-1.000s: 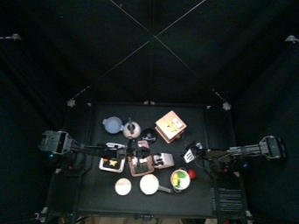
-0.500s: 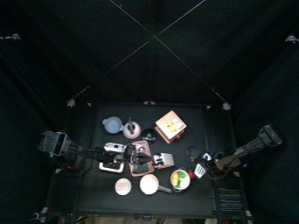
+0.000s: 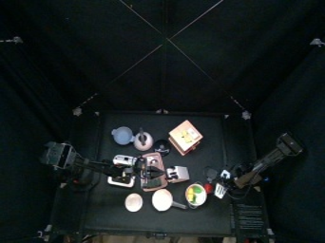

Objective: Grab apple

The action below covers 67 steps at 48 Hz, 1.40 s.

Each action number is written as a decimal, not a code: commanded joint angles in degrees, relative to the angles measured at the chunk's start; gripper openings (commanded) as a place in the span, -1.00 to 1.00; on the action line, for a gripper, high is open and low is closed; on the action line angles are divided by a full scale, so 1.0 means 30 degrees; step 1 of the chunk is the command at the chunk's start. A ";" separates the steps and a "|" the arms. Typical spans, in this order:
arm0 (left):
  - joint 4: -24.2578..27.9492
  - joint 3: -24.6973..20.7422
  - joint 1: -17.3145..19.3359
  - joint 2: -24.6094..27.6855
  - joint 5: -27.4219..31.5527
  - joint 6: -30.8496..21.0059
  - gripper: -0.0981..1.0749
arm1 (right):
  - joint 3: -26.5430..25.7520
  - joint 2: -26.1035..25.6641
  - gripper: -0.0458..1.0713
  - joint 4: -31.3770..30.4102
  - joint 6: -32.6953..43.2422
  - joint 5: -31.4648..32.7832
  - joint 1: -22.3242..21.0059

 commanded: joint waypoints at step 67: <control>0.0029 0.0645 -0.0029 -0.1230 -0.0146 0.0029 0.10 | 0.0879 0.3486 0.59 -0.1699 0.0059 -0.4043 -0.0117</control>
